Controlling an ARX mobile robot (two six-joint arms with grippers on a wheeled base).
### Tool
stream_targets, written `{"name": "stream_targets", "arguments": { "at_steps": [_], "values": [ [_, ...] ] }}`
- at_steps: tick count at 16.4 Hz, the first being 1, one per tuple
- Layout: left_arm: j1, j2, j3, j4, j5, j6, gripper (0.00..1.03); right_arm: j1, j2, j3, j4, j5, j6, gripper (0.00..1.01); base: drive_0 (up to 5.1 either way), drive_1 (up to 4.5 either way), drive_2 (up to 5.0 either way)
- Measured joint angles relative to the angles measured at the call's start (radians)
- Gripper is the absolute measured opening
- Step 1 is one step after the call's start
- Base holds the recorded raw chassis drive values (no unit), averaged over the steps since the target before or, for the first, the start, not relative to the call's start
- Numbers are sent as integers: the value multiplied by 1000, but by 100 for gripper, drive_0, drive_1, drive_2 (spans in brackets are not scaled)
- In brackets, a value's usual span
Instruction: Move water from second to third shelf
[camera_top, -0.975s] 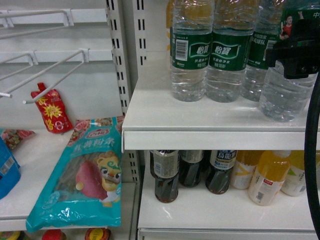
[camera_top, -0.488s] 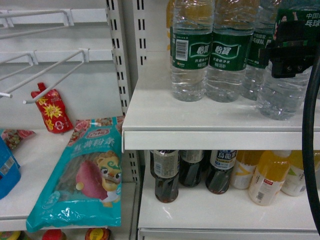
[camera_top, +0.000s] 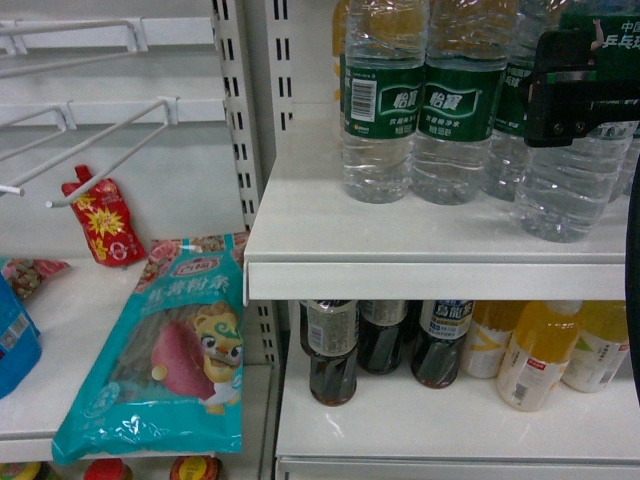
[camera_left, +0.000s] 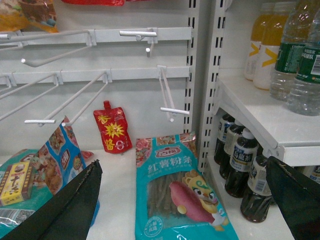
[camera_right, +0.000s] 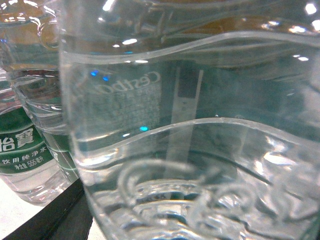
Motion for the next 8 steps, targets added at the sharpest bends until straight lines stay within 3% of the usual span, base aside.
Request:
{"name": "stream_targets", "arguments": {
  "at_steps": [8],
  "values": [
    [0, 0, 0, 0, 0, 0, 98, -3, -92, -13, -90, -44, 15, 98, 0, 0, 0]
  ]
}}
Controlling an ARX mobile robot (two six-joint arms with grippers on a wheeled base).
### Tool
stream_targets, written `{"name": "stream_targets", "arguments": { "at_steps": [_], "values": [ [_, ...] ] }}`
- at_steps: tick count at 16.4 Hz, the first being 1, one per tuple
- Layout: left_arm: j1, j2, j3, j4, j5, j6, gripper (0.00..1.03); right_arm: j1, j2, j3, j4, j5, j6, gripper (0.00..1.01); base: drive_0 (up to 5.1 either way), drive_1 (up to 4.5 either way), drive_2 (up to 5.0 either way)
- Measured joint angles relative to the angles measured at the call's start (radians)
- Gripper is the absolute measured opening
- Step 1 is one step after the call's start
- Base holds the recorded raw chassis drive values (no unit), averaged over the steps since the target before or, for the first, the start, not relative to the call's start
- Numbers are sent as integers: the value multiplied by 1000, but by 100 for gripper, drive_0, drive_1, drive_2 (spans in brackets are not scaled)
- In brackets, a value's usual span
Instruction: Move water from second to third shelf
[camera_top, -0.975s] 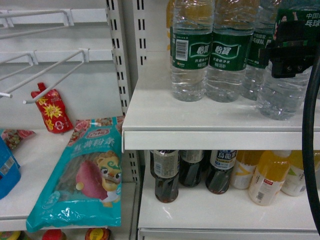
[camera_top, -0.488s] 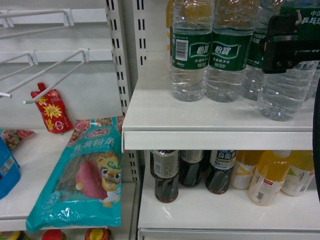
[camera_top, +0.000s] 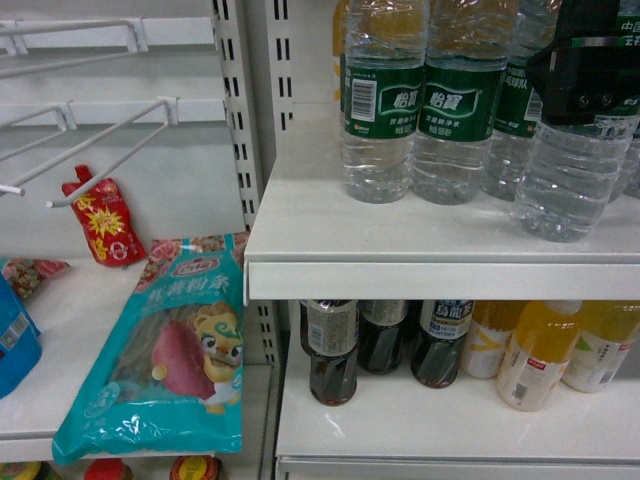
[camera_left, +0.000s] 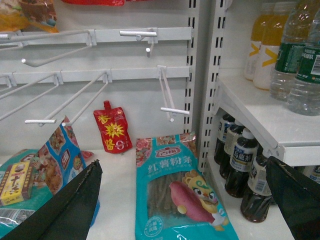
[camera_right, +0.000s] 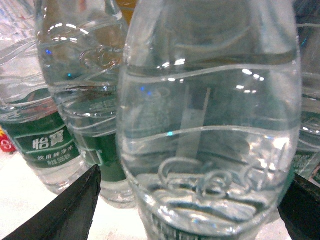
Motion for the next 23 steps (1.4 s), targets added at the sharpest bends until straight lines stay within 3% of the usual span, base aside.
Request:
{"name": "stream_targets", "arguments": {
  "at_steps": [6, 10, 11, 12, 13, 14, 15, 16, 18, 23],
  "values": [
    [0, 0, 0, 0, 0, 0, 98, 6, -198, -144, -68, 1, 3, 98, 0, 0, 0],
    [0, 0, 0, 0, 0, 0, 98, 5, -547, -338, -195, 7, 22, 98, 0, 0, 0],
    [0, 0, 0, 0, 0, 0, 98, 22, -629, -414, -93, 96, 6, 91, 0, 0, 0],
    [0, 0, 0, 0, 0, 0, 98, 6, -757, -492, -101, 148, -18, 78, 0, 0, 0],
    [0, 0, 0, 0, 0, 0, 98, -48, -893, -565, -193, 139, -27, 65, 0, 0, 0],
    [0, 0, 0, 0, 0, 0, 98, -97, -998, -608, -274, 100, -32, 54, 0, 0, 0],
    [0, 0, 0, 0, 0, 0, 98, -182, -1088, -635, -292, 8, -39, 42, 0, 0, 0],
    [0, 0, 0, 0, -1, 0, 98, -212, -1100, -643, -227, -3, -40, 29, 0, 0, 0],
    [0, 0, 0, 0, 0, 0, 98, -206, -1116, -681, -254, -17, -42, 5, 0, 0, 0],
    [0, 0, 0, 0, 0, 0, 98, -205, -1240, -734, -320, -17, -46, 2, 0, 0, 0]
  ]
}}
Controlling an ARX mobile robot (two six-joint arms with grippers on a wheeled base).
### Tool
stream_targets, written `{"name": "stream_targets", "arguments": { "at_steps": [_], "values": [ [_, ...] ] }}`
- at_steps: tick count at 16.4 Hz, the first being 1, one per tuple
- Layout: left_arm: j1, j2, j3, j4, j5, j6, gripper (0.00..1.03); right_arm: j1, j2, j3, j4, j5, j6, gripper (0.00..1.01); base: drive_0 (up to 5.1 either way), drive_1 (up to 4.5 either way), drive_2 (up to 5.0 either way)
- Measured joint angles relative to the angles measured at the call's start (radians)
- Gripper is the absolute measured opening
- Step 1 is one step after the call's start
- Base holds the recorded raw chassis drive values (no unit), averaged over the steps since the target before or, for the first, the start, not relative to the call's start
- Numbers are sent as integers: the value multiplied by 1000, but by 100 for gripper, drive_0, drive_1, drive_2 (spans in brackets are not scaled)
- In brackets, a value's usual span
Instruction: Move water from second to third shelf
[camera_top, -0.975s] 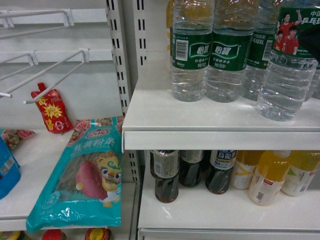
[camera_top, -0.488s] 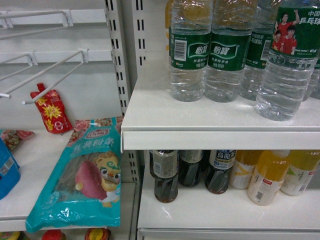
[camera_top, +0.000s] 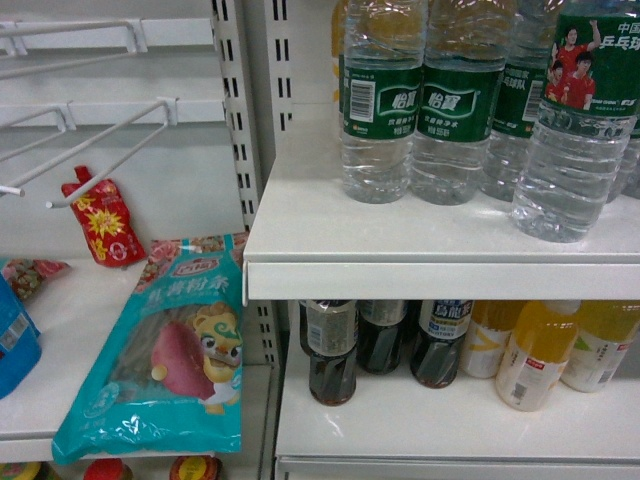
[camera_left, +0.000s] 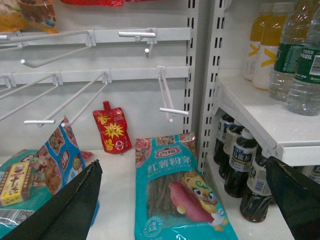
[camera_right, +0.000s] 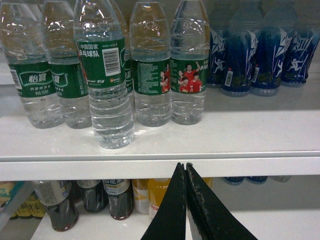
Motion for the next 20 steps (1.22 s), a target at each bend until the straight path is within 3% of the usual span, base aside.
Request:
{"name": "stream_targets", "arguments": {
  "at_steps": [9, 10, 11, 15, 19, 20],
  "values": [
    [0, 0, 0, 0, 0, 0, 98, 0, -145, -37, -89, 0, 0, 2, 0, 0, 0],
    [0, 0, 0, 0, 0, 0, 98, 0, -164, -36, -119, 0, 0, 2, 0, 0, 0],
    [0, 0, 0, 0, -2, 0, 98, 0, -285, -36, -269, -1, 0, 2, 0, 0, 0],
    [0, 0, 0, 0, 0, 0, 98, 0, -312, -36, -264, -2, -1, 5, 0, 0, 0],
    [0, 0, 0, 0, 0, 0, 98, 0, -312, -36, -264, -1, -1, 54, 0, 0, 0],
    [0, 0, 0, 0, 0, 0, 98, 0, -312, -36, -264, -1, -1, 61, 0, 0, 0]
  ]
}}
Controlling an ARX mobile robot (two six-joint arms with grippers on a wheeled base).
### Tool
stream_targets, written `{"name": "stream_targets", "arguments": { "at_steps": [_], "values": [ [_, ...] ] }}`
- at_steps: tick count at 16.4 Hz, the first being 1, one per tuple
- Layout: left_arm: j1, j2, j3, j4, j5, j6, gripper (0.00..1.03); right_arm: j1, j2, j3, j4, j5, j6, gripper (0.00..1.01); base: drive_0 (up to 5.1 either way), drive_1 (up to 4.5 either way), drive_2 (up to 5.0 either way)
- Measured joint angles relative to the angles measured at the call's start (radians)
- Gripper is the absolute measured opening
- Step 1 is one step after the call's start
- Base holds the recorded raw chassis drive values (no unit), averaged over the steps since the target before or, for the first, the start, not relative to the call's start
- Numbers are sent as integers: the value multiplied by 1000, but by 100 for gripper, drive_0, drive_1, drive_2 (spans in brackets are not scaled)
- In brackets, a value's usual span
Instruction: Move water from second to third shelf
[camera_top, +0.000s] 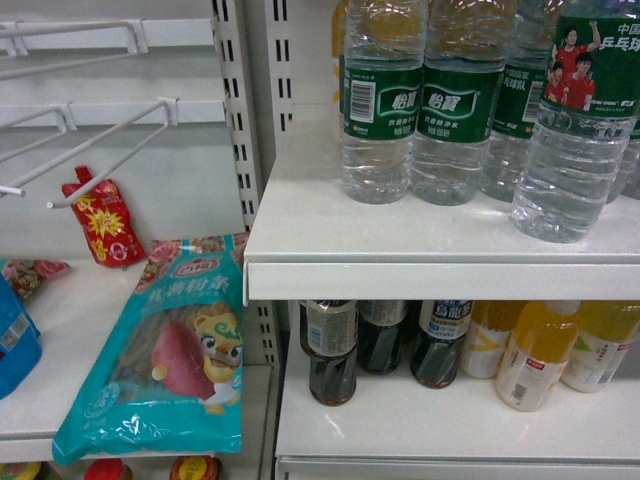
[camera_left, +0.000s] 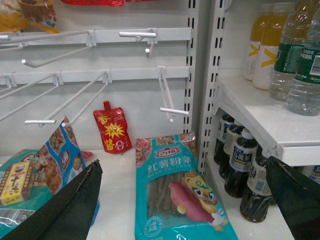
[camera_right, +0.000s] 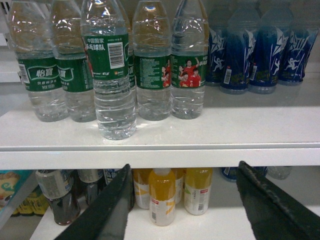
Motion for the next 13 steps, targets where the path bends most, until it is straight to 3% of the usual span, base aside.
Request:
{"name": "stream_targets", "arguments": {
  "at_steps": [3, 13],
  "values": [
    [0, 0, 0, 0, 0, 0, 98, 0, 0, 0, 0, 0, 0, 98, 0, 0, 0],
    [0, 0, 0, 3, 0, 0, 98, 0, 0, 0, 2, 0, 0, 98, 0, 0, 0]
  ]
}}
